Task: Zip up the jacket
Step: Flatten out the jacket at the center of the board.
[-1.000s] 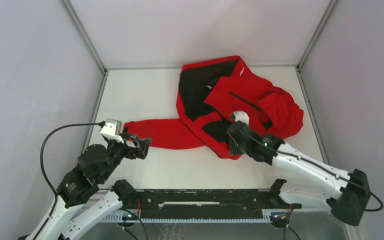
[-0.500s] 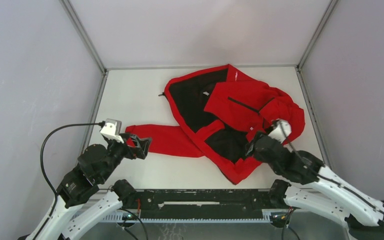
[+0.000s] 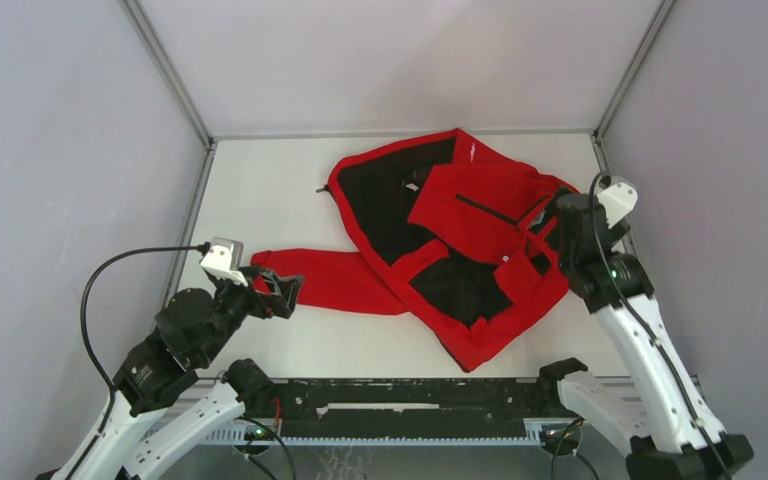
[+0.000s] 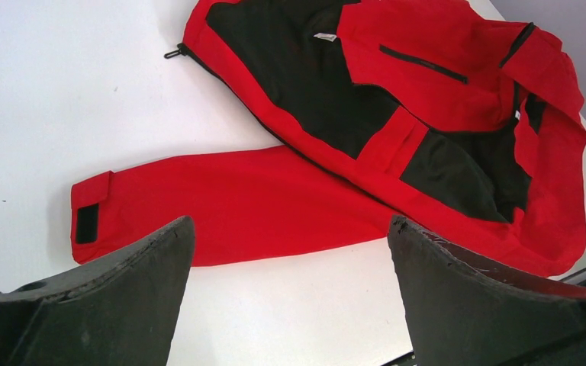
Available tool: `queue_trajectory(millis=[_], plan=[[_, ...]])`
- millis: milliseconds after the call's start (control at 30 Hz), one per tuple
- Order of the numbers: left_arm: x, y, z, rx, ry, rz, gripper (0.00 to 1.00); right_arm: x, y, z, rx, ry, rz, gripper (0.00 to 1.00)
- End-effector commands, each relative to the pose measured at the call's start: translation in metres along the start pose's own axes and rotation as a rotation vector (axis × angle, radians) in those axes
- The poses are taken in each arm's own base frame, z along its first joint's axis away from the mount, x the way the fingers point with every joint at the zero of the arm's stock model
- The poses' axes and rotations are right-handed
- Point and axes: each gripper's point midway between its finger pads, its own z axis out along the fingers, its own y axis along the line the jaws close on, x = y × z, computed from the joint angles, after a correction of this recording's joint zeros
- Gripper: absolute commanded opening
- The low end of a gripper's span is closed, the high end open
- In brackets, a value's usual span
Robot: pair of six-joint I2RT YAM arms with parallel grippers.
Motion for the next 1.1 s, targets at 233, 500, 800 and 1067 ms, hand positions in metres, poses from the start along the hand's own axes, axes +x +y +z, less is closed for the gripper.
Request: queue_trajectory(millis=[233,500,800,1067], plan=[[-0.005,-0.003,0.002,0.011,-0.006,0.007,1.00,-0.019,0.028,0.105,-0.027,0.119,0.018,0.97],[-0.003,-0.005,0.003,0.015,0.005,0.013,1.00,0.009,0.023,0.167,0.098,0.235,-0.019,0.97],[-0.004,-0.005,0.002,0.017,-0.001,0.011,1.00,0.050,0.029,0.231,0.121,0.434,-0.080,0.92],[-0.004,-0.004,0.002,0.013,-0.002,0.012,1.00,0.078,0.088,0.260,-0.009,0.595,-0.294,0.45]])
